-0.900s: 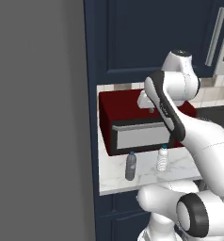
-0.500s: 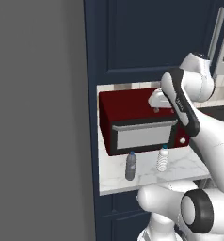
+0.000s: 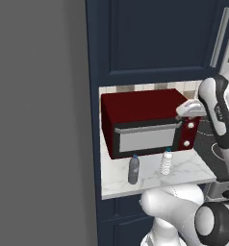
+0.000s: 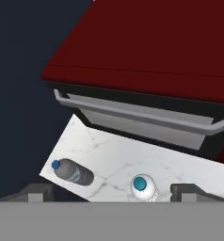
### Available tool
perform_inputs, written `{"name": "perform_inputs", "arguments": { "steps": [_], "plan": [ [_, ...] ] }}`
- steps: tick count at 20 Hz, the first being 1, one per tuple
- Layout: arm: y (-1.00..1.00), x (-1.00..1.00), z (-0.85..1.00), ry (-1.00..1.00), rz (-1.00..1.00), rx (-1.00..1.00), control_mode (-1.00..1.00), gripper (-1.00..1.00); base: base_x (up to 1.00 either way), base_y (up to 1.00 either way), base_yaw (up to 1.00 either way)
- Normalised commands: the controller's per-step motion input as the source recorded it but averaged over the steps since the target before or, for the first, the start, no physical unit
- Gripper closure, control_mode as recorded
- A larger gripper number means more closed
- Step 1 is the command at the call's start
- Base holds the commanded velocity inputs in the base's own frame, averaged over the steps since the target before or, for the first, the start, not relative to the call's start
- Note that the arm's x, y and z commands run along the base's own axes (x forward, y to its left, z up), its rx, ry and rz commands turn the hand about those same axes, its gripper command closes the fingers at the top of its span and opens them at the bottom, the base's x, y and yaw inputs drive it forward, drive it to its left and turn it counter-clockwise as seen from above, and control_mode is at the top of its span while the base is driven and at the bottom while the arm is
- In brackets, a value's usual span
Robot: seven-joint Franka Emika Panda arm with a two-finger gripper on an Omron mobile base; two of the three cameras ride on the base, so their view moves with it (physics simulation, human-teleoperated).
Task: Take the bottled waters from the counter and place them in the freezer to freeze. Close the freezer door after placing the bottles.
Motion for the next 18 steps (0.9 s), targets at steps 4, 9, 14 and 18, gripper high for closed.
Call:
{"name": "perform_inputs", "arguments": {
  "steps": [4, 9, 14, 18],
  "plan": [
    [-0.29, -0.29, -0.2, -0.2, 0.33, 0.08, -1.0, -1.0, 0.0, 0.0, 0.0],
    [-0.07, -0.1, -0.38, -0.14, 0.37, 0.0, -1.0, -1.0, 0.0, 0.0, 0.0],
    [-0.18, -0.02, -0.47, -0.26, 0.39, 0.0, -1.0, -1.0, 0.0, 0.0, 0.0],
    [-0.17, -0.14, -0.26, -0.31, 0.38, 0.01, -1.0, -1.0, 0.0, 0.0, 0.0]
  ]
}}
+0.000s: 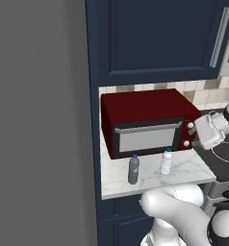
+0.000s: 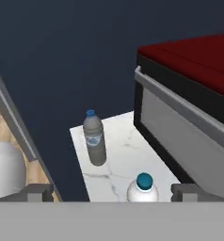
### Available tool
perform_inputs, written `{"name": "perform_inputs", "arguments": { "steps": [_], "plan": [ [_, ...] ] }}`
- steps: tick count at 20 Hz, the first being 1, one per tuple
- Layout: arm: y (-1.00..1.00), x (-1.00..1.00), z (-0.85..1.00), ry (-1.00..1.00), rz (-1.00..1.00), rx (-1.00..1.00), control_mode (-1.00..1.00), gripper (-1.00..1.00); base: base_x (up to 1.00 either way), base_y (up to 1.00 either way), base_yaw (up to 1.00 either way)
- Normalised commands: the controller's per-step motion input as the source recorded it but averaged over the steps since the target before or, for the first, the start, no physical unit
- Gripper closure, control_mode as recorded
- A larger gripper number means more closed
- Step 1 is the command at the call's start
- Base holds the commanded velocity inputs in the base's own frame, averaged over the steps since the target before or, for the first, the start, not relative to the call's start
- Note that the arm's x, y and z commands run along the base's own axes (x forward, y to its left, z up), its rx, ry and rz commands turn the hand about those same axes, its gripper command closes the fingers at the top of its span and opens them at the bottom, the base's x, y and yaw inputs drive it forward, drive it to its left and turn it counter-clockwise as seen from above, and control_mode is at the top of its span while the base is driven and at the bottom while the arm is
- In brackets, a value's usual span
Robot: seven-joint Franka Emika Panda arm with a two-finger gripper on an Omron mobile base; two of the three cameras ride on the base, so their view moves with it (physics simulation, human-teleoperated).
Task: Take the bottled waters from the counter and place them in the freezer to freeze. Close the freezer door after placing the bottles.
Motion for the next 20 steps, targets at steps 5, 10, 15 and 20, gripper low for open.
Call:
{"name": "perform_inputs", "arguments": {
  "steps": [5, 10, 15, 20],
  "plan": [
    [-0.14, -0.04, -0.31, -0.21, 0.36, 0.03, -1.0, -1.0, 0.0, 0.0, 0.0],
    [-0.06, -0.04, -0.28, -0.06, 0.09, 0.01, -1.0, -1.0, 0.0, 0.0, 0.0],
    [-0.15, 0.0, -0.33, -0.12, -0.1, 0.17, -1.0, -1.0, 0.0, 0.0, 0.0],
    [0.0, 0.0, -0.55, -0.17, -0.18, 0.27, -1.0, -1.0, 0.0, 0.0, 0.0]
  ]
}}
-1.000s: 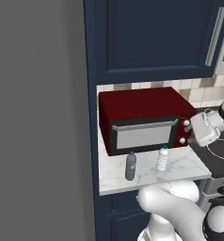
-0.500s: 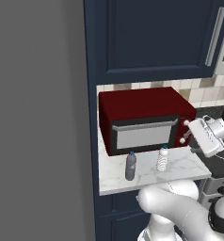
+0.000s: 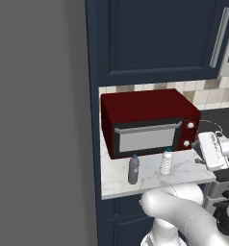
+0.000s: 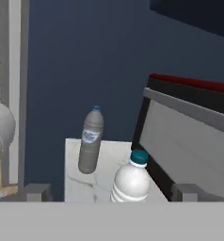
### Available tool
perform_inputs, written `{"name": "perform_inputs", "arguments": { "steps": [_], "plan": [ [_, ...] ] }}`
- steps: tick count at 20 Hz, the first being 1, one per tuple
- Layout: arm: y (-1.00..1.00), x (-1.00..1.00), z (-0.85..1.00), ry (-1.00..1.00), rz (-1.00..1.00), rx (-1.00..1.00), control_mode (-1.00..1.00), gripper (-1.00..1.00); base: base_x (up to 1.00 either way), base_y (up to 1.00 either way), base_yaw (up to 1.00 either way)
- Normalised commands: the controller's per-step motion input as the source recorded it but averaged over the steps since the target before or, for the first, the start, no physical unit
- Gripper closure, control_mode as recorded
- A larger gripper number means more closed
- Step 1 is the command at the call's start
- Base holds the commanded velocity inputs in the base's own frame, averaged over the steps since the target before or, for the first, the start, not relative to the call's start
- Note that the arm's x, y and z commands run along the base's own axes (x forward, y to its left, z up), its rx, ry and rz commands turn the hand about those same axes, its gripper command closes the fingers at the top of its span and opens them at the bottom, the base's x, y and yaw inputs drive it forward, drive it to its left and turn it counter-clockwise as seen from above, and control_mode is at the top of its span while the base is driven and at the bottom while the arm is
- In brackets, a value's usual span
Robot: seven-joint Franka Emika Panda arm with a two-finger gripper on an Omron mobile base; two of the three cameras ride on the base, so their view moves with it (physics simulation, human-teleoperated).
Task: Take the bottled waters from the counter and place them in the freezer to freeze. Close the freezer door after placing the bottles.
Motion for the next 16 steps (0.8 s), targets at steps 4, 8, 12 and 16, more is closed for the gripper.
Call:
{"name": "perform_inputs", "arguments": {
  "steps": [4, 8, 12, 16],
  "plan": [
    [0.0, 0.0, -0.46, -0.1, -0.16, 0.2, -1.0, -1.0, 0.0, 0.0, 0.0],
    [0.0, -0.01, -0.24, 0.02, 0.0, 0.04, -1.0, -1.0, 0.0, 0.0, 0.0],
    [0.0, 0.0, -0.09, 0.06, 0.06, 0.01, -1.0, -1.0, 0.0, 0.0, 0.0],
    [-0.01, 0.04, -0.17, 0.09, 0.02, 0.0, -1.0, -1.0, 0.0, 0.0, 0.0]
  ]
}}
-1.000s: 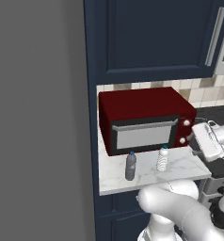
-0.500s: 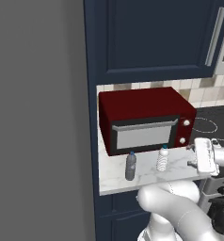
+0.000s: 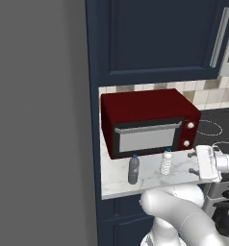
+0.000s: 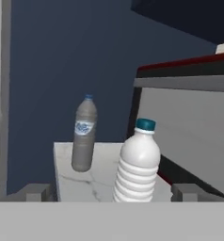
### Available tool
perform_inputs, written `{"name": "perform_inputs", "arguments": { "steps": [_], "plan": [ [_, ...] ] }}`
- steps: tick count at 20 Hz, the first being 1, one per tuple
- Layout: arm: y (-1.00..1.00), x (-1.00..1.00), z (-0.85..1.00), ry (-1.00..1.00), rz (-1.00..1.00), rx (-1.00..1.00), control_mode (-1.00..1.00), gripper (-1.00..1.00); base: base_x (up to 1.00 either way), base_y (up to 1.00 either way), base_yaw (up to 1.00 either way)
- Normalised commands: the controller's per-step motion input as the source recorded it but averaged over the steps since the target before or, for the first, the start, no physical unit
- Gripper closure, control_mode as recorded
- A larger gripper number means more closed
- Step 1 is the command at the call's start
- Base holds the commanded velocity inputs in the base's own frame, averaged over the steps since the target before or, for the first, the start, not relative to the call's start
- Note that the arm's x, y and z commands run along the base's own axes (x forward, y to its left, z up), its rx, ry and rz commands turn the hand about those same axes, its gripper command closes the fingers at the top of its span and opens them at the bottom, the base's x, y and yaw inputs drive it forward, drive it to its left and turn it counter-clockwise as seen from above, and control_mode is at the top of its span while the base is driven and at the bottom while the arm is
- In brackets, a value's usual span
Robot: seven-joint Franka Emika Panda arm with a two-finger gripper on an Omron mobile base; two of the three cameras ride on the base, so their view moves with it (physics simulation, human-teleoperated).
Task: Take the bottled waters from the counter and place them in the freezer to freeze. Close the freezer door after placing the bottles.
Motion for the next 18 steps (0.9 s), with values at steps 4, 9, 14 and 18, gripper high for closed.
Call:
{"name": "perform_inputs", "arguments": {
  "steps": [4, 9, 14, 18],
  "plan": [
    [0.0, 0.15, -0.21, 0.01, 0.0, 0.0, -1.0, -1.0, 0.0, 0.0, 0.0],
    [0.17, 0.19, -0.39, 0.0, 0.0, 0.0, -1.0, -1.0, 0.0, 0.0, 0.0],
    [0.0, 0.14, -0.12, 0.0, 0.0, 0.0, -1.0, -1.0, 0.0, 0.0, 0.0],
    [0.0, 0.2, 0.0, 0.0, 0.0, 0.0, -1.0, -1.0, 0.0, 0.0, 0.0]
  ]
}}
